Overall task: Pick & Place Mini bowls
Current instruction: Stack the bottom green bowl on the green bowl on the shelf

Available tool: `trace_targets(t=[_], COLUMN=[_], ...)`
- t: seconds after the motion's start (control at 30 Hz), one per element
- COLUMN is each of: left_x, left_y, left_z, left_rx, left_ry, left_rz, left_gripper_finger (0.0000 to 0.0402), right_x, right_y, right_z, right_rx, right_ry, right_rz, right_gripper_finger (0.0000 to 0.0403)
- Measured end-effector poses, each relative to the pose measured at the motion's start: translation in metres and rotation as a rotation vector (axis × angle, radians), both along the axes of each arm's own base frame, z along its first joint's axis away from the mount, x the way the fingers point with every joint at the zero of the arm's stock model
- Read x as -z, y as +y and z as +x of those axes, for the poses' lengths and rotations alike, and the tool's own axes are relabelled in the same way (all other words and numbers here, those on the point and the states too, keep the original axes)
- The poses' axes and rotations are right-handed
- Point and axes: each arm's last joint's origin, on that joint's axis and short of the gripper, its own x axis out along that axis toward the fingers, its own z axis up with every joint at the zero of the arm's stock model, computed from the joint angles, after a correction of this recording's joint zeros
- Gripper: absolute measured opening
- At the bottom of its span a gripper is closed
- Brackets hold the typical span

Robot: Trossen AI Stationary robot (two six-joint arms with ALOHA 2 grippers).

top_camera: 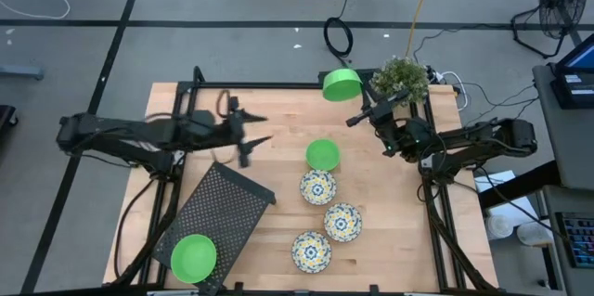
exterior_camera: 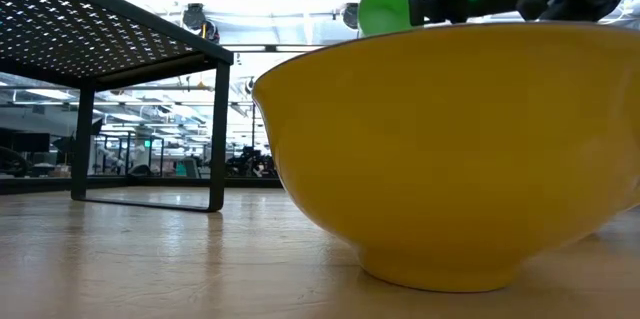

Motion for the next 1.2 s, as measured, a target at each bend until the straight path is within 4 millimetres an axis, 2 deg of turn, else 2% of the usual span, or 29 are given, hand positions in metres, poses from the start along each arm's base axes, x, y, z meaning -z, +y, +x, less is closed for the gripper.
trace_targets(t=[0.2,0.5,0.67,0.9,1.2], left_x=[0.007,0.021,0.025,0.023,0.025], left_y=[0.007,-0.006,-0.01,-0.01,-0.01], left_z=[0.042,0.077,0.097,0.106,0.106], left_rx=[-0.297,-0.288,-0.259,-0.284,-0.283], left_ry=[-0.109,-0.247,-0.229,-0.227,-0.221], left_rz=[0.217,0.333,0.333,0.319,0.296], left_gripper_finger=[0.023,0.023,0.023,0.023,0.023], right_x=[0.0,0.0,-0.001,0.003,0.002], right_y=[0.002,0.003,0.005,0.009,0.019], right_z=[0.0,0.0,0.003,0.012,0.039], right_rx=[0.023,0.011,-0.107,-0.265,-0.291], right_ry=[0.013,0.014,-0.03,-0.025,0.035], right_rz=[0.005,0.001,-0.023,-0.08,-0.12], right_gripper_finger=[0.0,0.0,0.0,0.0,0.0])
